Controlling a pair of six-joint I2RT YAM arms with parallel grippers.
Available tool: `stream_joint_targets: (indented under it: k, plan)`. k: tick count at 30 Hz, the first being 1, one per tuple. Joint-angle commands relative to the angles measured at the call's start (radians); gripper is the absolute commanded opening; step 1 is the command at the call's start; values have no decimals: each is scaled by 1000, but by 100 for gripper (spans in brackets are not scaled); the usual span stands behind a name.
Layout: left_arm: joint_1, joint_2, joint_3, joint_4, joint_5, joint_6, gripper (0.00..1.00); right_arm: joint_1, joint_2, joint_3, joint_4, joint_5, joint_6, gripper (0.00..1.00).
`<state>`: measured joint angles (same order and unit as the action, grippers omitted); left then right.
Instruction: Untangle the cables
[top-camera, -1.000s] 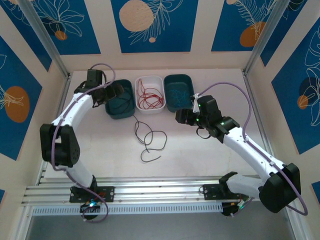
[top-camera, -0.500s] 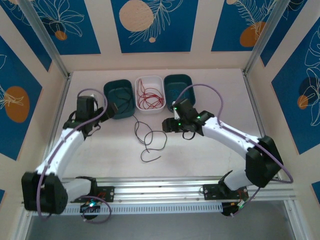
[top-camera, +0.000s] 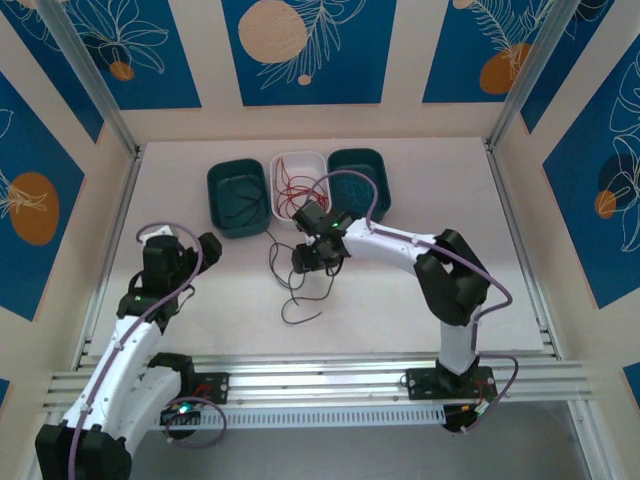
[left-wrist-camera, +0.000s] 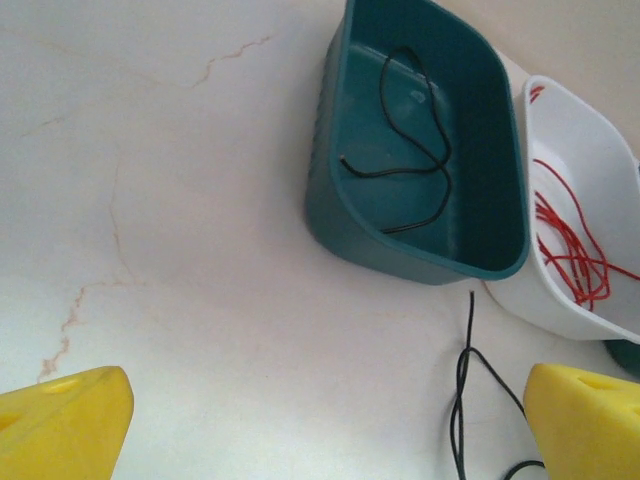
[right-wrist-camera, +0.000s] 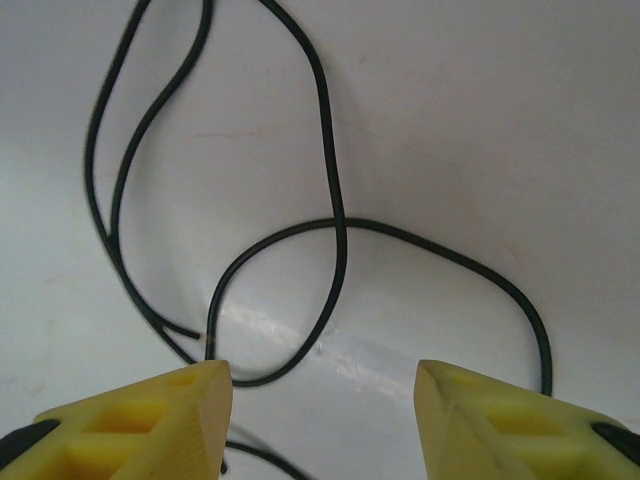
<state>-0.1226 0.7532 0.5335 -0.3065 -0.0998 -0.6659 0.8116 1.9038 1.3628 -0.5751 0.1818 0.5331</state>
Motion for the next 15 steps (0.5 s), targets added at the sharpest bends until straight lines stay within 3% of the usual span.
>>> stream_joint_targets:
  k: [1, 12, 15]
  plan:
    - [-5, -12, -31, -6, -24, -19, 100, 4, 51, 54, -56, 2, 5, 47]
    - [-5, -6, -51, 10, -12, -24, 100, 4, 181, 141, -68, -8, -2, 37]
    - [-5, -9, -50, 9, -5, -18, 100, 5, 183, 137, -70, 2, -1, 28]
